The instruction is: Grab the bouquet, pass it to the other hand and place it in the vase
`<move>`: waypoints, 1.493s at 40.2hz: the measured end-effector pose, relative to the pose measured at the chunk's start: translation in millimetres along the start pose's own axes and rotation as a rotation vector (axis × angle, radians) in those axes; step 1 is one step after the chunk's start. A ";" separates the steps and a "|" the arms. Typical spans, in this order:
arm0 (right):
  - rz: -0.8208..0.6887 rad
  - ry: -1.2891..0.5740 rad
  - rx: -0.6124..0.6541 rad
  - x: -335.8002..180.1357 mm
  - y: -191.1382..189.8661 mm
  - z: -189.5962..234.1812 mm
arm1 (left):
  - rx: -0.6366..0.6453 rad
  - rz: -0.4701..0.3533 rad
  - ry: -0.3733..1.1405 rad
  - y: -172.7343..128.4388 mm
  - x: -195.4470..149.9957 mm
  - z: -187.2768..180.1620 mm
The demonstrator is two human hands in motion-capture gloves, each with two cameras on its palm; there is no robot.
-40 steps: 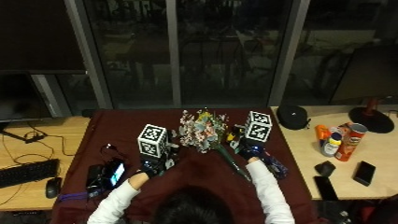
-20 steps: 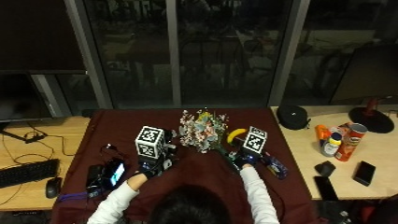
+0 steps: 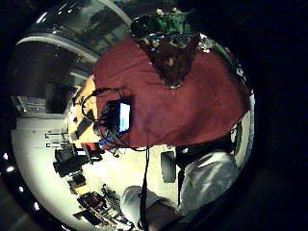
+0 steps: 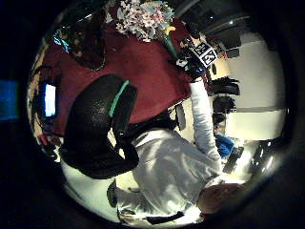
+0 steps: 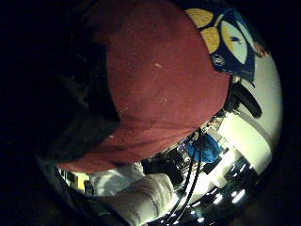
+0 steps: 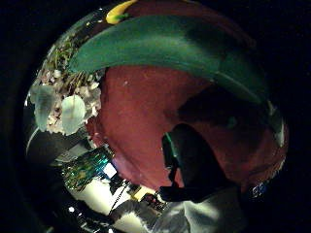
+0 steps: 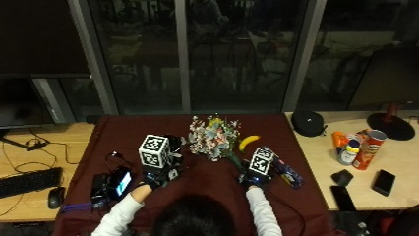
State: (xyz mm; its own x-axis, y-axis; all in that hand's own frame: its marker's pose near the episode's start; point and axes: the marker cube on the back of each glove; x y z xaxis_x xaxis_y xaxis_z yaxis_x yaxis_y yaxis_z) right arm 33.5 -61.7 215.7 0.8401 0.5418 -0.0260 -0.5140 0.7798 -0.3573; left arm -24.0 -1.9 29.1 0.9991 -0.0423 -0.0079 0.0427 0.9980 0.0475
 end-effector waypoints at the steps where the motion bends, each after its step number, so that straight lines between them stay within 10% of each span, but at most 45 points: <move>1: 0.018 0.020 0.018 0.4 -0.2 1.5 | -0.001 -0.001 0.003 0.7 -1.4 0.1; 20: -0.009 0.163 0.043 -12.1 6.5 0.4 | -0.028 -0.039 0.052 5.6 -25.2 3.9; 29: 0.043 0.144 0.258 4.5 -1.6 -20.2 | -0.062 -0.045 0.084 2.5 -29.2 3.4; 33: -0.146 -0.096 0.172 -1.7 3.5 -32.9 | -0.050 -0.043 0.105 1.9 -25.5 -2.8; 39: -0.148 -0.404 0.373 4.0 -25.9 -55.2 | 0.007 0.017 0.201 -11.5 -11.8 -10.4; 60: -0.647 -1.377 0.305 -76.2 58.6 -108.6 | 0.107 0.227 1.117 -97.6 116.6 -27.9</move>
State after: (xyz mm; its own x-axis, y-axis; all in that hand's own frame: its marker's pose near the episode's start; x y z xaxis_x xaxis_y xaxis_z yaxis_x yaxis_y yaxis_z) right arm -41.8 -91.4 95.3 0.2106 -0.1749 0.9618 -0.2975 0.9257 0.2335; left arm 88.1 -102.9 -4.4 0.4229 0.2579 -0.8687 -0.0842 0.9657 0.2457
